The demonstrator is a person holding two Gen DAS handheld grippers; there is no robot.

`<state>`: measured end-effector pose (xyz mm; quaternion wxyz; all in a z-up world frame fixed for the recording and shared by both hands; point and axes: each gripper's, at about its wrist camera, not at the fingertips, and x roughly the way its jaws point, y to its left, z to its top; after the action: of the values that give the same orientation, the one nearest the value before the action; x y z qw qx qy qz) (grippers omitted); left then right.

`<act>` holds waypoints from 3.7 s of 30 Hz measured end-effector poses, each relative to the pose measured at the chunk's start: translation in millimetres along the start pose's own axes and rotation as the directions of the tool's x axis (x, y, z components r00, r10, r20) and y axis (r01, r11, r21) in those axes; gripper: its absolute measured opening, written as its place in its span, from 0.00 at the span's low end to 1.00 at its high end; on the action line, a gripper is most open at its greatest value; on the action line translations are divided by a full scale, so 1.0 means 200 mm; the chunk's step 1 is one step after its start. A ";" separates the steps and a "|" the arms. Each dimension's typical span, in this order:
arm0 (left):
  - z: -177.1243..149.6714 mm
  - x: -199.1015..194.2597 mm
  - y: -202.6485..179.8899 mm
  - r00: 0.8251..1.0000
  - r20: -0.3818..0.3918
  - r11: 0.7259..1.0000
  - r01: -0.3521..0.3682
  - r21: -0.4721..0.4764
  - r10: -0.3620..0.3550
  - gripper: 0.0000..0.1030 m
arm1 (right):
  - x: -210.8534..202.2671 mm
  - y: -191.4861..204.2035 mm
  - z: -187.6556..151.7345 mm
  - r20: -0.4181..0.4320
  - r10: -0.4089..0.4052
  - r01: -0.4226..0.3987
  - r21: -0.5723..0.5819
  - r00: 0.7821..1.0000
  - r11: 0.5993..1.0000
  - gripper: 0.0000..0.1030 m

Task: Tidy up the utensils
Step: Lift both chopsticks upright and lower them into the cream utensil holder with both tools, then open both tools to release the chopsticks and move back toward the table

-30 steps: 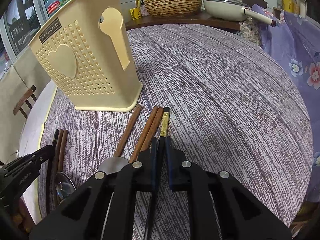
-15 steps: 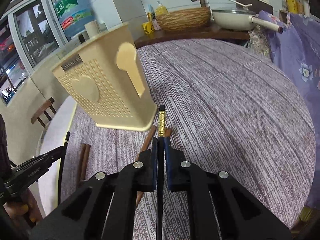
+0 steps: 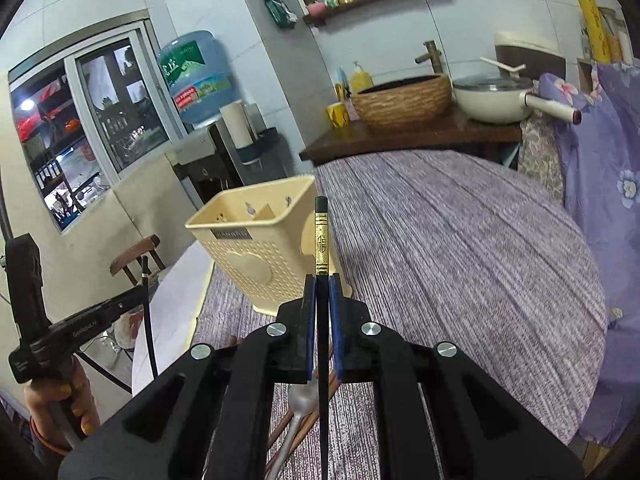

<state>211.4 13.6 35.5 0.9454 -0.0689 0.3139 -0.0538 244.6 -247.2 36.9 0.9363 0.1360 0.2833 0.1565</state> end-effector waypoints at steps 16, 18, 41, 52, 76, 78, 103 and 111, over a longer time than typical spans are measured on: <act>0.10 -0.13 -0.03 0.996 0.086 0.999 0.014 0.030 -0.017 0.08 | -0.15 0.09 0.11 0.071 0.021 -0.013 -0.102 0.997 0.995 0.08; 0.11 -0.14 -0.02 0.996 0.092 0.999 0.018 0.029 -0.020 0.08 | -0.15 0.10 0.11 0.074 0.022 -0.014 -0.110 0.997 0.994 0.08; 0.23 -0.23 -0.03 0.988 0.120 0.995 0.094 0.043 -0.099 0.08 | -0.20 0.19 0.24 0.081 0.097 -0.084 -0.146 0.992 0.986 0.08; 0.61 -0.52 -0.15 0.948 0.289 0.988 0.104 0.115 -0.134 0.08 | -0.32 0.34 0.64 0.186 0.156 -0.123 -0.180 0.970 0.976 0.08; 0.56 0.15 -0.23 0.983 0.176 0.998 0.054 0.019 -0.056 0.08 | 0.27 0.24 0.52 0.118 -0.021 0.037 -0.134 0.993 0.990 0.08; 0.55 0.18 -0.22 0.985 0.162 0.998 0.053 0.016 -0.055 0.08 | 0.29 0.23 0.50 0.110 -0.024 0.038 -0.129 0.994 0.991 0.08; 0.33 0.04 -0.14 0.979 0.186 0.996 0.086 0.003 -0.085 0.75 | 0.14 0.19 0.33 0.156 -0.058 0.077 -0.115 0.986 0.990 0.55; 0.13 -0.07 -0.06 0.985 0.169 0.998 0.035 0.046 -0.042 0.93 | 0.04 0.13 0.13 0.095 -0.114 0.124 -0.105 0.989 0.987 0.64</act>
<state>215.6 5.4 66.2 0.9688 -0.0591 0.2296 -0.0726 259.4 -225.5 62.1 0.9618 0.0734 0.2398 0.1095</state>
